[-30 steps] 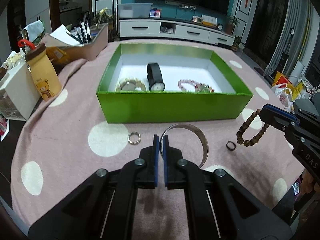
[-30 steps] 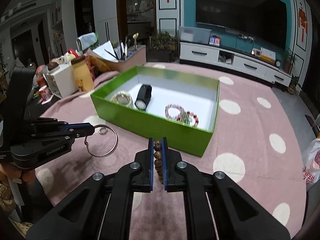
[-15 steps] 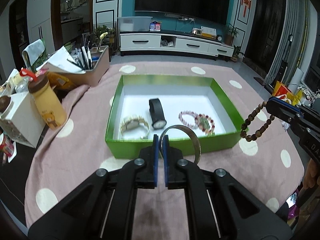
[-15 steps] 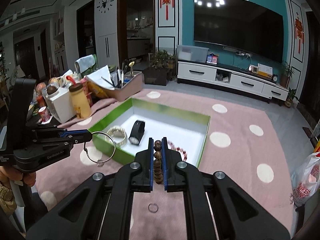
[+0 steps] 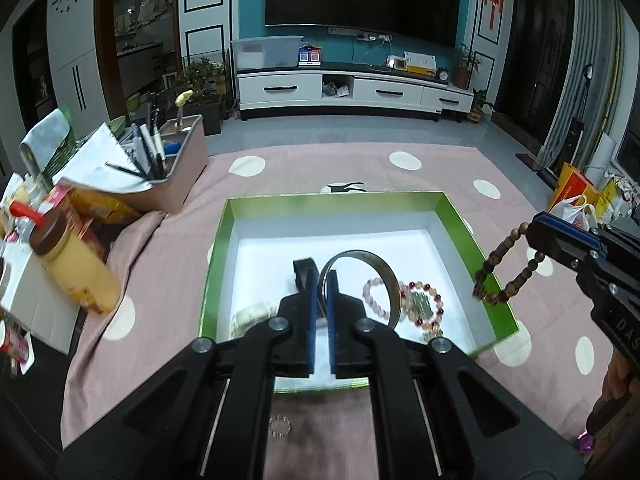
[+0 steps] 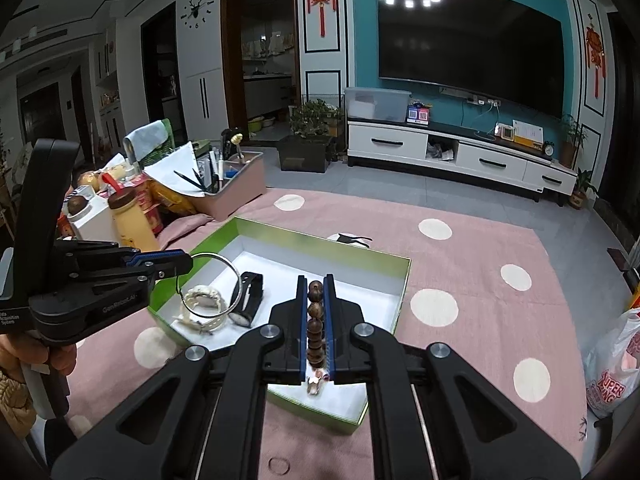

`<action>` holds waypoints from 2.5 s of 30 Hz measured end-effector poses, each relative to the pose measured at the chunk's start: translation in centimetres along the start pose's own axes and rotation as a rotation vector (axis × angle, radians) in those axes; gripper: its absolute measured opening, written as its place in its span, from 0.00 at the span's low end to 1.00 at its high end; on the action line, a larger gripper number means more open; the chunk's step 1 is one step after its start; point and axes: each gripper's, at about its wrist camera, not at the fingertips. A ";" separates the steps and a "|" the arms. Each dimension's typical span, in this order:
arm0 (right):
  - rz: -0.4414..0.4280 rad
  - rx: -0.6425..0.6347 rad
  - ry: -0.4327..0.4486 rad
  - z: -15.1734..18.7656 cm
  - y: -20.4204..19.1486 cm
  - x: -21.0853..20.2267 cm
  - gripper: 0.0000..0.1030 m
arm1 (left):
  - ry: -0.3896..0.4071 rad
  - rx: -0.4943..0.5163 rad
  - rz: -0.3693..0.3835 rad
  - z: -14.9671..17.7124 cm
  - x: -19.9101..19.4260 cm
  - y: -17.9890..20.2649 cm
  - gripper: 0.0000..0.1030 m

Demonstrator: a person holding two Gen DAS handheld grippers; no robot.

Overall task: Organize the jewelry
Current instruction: 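Carry the silver bangle with the left tool while the right tool carries the wooden bracelet into the box, then open both tools to drop the bangle and wooden bracelet in the box, then withdraw both open tools from the box toward the two rings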

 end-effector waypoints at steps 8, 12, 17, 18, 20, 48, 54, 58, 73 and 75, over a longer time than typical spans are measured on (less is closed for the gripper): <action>0.009 0.009 -0.037 -0.9 0.8 3.8 0.07 | -0.046 0.019 -0.001 -1.9 4.6 0.4 0.04; 0.017 0.018 -0.060 -1.3 1.3 5.7 0.07 | -0.069 0.033 -0.002 -2.7 6.9 0.7 0.04; 0.028 0.020 -0.073 -1.8 1.7 7.8 0.07 | -0.090 0.046 -0.009 -3.6 9.0 1.1 0.04; 0.031 0.022 -0.075 -1.9 1.7 8.1 0.07 | -0.097 0.049 -0.015 -3.8 9.6 1.1 0.04; 0.051 0.043 -0.088 -2.2 2.2 9.2 0.11 | -0.103 0.048 -0.020 -4.1 10.4 1.1 0.04; 0.036 0.186 -0.056 4.3 5.6 -2.6 0.38 | -0.084 -0.137 -0.146 5.4 -0.6 -6.5 0.50; 0.021 0.184 -0.108 6.8 4.5 -3.4 0.38 | -0.113 -0.168 -0.130 9.3 -2.1 -6.2 0.50; 0.009 0.181 -0.147 8.3 3.8 -3.3 0.38 | -0.135 -0.172 -0.114 11.4 -2.5 -5.4 0.50; -0.015 0.179 -0.304 13.6 2.1 -1.3 0.38 | -0.188 -0.130 -0.026 15.1 -1.4 -1.1 0.50; -0.018 0.175 -0.320 14.2 1.9 -0.8 0.38 | -0.193 -0.121 -0.016 15.2 -1.0 -0.7 0.50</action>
Point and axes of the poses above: each gripper's, at about its wrist camera, not at the fingertips, and x roughly the way its jaws point, y to its right, z to its underside, and after that the axes turned 13 degrees about x, right-handed
